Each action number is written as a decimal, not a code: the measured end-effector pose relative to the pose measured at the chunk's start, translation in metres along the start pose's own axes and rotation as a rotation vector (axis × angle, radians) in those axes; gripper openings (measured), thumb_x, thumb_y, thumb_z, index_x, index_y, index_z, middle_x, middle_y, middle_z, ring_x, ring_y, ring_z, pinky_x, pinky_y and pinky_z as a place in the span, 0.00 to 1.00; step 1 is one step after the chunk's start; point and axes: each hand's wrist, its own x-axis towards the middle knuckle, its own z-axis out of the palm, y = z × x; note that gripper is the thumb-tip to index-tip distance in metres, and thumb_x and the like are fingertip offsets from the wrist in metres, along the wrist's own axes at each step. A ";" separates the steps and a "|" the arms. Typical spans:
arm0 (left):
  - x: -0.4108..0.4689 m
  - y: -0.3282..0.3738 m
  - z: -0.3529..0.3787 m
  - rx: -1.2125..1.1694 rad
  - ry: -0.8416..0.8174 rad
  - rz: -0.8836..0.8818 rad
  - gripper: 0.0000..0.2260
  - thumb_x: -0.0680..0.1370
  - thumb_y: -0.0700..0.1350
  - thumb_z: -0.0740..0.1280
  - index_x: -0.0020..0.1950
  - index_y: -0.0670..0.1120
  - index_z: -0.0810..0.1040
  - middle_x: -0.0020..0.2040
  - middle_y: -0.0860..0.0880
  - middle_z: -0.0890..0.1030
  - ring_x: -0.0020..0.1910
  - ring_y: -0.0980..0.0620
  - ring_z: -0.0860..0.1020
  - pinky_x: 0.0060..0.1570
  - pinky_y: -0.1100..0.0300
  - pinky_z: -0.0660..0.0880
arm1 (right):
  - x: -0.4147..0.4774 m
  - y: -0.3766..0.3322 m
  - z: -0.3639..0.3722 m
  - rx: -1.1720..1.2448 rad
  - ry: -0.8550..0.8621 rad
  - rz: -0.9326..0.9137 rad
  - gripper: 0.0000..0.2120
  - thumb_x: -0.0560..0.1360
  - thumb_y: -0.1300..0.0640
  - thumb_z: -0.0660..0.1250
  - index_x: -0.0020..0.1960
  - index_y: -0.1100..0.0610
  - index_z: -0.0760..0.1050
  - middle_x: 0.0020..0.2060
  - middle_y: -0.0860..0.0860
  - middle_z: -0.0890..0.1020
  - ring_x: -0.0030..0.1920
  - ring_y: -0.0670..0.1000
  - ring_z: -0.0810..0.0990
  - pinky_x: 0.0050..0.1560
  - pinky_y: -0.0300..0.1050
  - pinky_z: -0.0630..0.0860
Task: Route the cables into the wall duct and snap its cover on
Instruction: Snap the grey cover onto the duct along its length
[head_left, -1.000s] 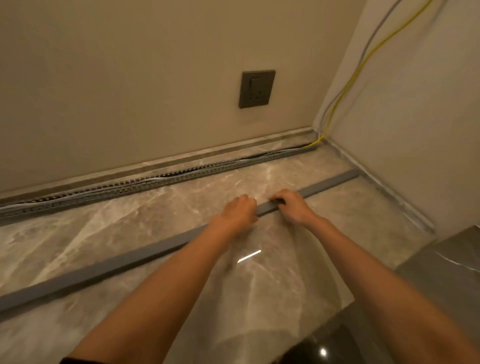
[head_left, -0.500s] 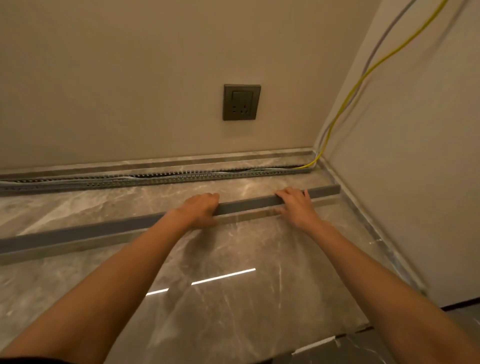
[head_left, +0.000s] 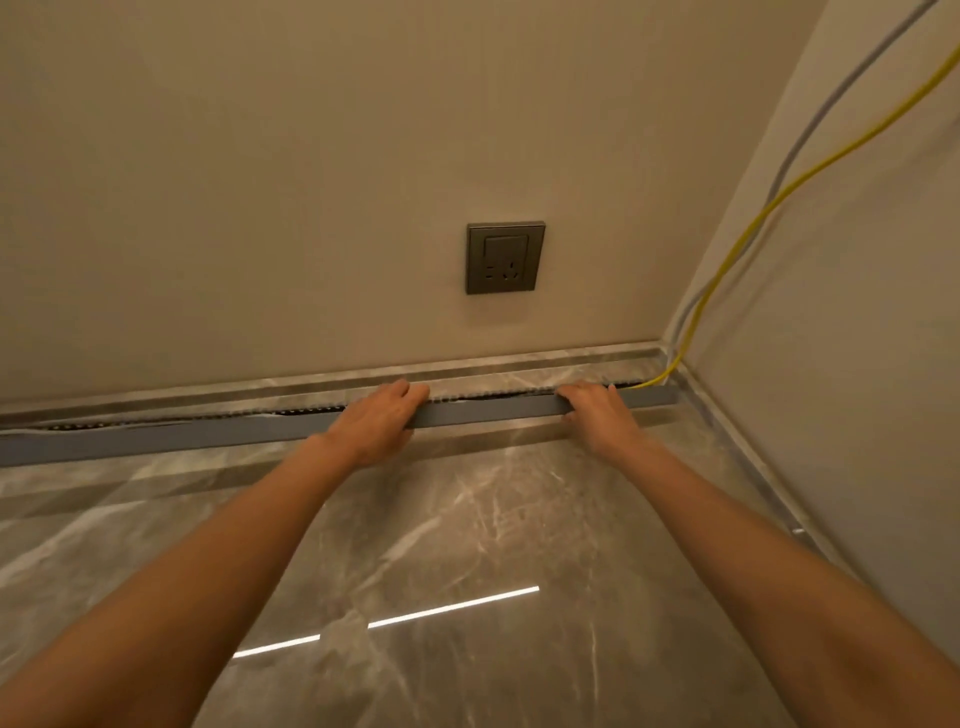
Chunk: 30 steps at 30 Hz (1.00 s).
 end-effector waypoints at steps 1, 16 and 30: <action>0.005 -0.002 0.002 0.000 0.007 -0.001 0.12 0.78 0.41 0.61 0.61 0.43 0.68 0.59 0.42 0.72 0.56 0.43 0.72 0.50 0.51 0.72 | 0.005 0.002 0.003 -0.004 0.001 -0.010 0.18 0.75 0.62 0.62 0.65 0.58 0.70 0.62 0.57 0.76 0.63 0.58 0.73 0.68 0.56 0.63; 0.055 -0.009 0.011 -0.015 -0.072 0.033 0.11 0.76 0.48 0.65 0.56 0.45 0.73 0.57 0.44 0.74 0.53 0.46 0.73 0.52 0.56 0.72 | 0.023 0.022 0.026 -0.255 0.090 -0.073 0.20 0.77 0.61 0.60 0.68 0.59 0.64 0.64 0.58 0.74 0.65 0.59 0.71 0.71 0.53 0.61; 0.097 0.044 0.013 -0.054 -0.180 0.052 0.11 0.76 0.44 0.68 0.52 0.37 0.76 0.60 0.42 0.71 0.54 0.40 0.75 0.51 0.50 0.72 | 0.015 0.073 0.022 0.004 0.194 -0.102 0.24 0.70 0.57 0.69 0.62 0.67 0.72 0.58 0.64 0.79 0.60 0.63 0.78 0.65 0.59 0.70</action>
